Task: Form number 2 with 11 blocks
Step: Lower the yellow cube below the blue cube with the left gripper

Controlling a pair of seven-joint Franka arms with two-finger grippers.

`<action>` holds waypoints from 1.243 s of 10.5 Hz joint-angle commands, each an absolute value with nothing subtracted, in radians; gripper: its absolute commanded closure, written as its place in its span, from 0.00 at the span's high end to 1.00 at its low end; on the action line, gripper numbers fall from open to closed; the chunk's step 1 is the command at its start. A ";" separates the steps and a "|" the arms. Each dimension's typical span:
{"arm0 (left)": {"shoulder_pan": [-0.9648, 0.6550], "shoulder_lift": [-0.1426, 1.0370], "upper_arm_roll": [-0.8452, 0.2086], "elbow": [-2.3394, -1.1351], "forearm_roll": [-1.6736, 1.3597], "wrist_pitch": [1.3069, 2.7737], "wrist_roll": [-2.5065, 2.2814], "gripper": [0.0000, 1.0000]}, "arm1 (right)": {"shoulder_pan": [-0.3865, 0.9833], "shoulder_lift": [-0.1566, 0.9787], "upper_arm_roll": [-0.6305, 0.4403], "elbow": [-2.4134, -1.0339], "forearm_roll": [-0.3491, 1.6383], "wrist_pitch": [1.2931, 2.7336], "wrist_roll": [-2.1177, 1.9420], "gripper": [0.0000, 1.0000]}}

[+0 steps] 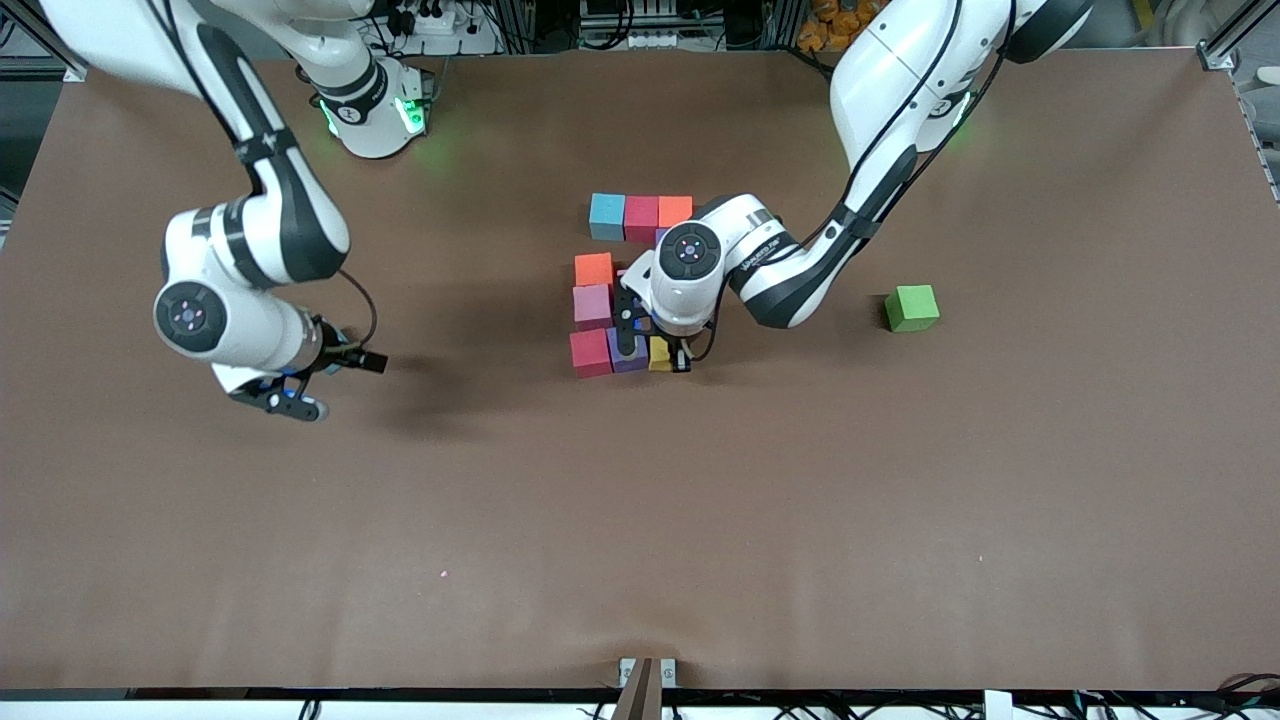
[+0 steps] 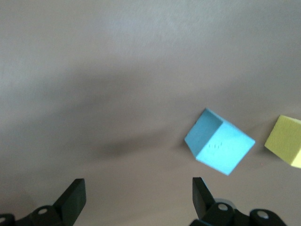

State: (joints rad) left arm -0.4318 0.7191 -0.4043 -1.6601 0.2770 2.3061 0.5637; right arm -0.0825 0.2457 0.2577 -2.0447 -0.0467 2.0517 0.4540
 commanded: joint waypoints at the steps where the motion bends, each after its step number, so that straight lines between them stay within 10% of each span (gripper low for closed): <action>1: -0.446 0.742 -0.394 -1.629 0.293 2.293 0.540 1.00 | -0.097 0.115 0.268 -2.137 0.043 2.063 0.350 1.00; 13: -0.324 0.568 -0.394 -1.517 0.272 1.944 0.494 1.00 | -0.083 -0.030 0.160 -2.019 0.055 1.902 -0.035 1.00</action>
State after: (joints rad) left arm -0.3660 0.5862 -0.3901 -1.5462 0.2768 2.0053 0.5075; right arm -0.1043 0.0131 0.1993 -2.0380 0.0325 1.9501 0.0049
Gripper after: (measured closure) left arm 0.000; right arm 0.000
